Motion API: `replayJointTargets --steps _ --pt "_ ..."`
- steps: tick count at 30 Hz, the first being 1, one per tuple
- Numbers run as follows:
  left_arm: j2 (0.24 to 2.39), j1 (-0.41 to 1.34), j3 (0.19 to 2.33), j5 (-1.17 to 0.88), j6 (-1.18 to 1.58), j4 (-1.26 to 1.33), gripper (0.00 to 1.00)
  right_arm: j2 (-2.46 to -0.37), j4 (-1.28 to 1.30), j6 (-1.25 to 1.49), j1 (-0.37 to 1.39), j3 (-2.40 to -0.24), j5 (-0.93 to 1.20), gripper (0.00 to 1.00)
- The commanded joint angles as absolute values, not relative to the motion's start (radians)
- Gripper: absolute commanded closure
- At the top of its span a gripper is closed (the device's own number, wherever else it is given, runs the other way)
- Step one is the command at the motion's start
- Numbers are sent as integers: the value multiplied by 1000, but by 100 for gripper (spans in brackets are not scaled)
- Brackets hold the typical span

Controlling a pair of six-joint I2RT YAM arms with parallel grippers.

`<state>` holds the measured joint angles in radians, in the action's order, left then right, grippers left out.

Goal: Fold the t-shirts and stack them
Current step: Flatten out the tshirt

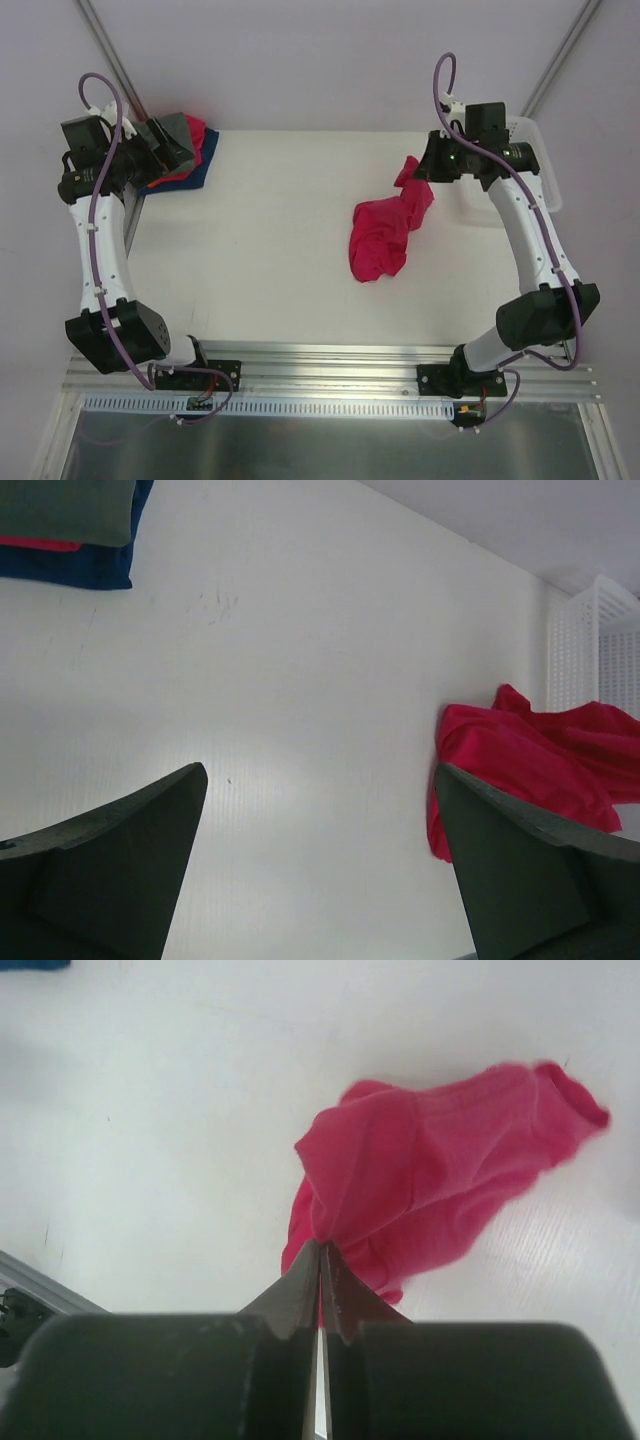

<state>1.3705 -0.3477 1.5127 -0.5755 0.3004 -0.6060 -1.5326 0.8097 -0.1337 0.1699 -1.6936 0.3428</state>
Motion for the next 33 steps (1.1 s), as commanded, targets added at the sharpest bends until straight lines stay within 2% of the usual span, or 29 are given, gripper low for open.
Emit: replayJointTargets --steps 1,9,14,21,24,26,30,33 --pt "1388 -345 1589 -595 316 -574 1 -1589 761 -118 186 -1791 379 99" --pt "1353 -341 1562 -575 298 -572 1 -1917 733 -118 282 -2293 428 99" --pt "1287 -342 1554 -520 270 -574 1 -1979 546 -81 414 -2482 500 99" --pt "1198 -347 1484 -480 249 -574 1 -1948 394 -90 600 -2635 459 99" --pt "1172 -348 1463 -485 253 -574 1 -1853 428 -153 592 -2590 440 99" --pt "1169 -353 1459 -483 256 -574 1 -1746 449 -163 565 -2450 426 99" --pt "1173 -357 1462 -486 262 -572 1 -1551 434 -195 384 -2144 387 99" --pt "1181 -359 1470 -497 270 -572 1 -1468 535 -369 278 -1958 374 99"
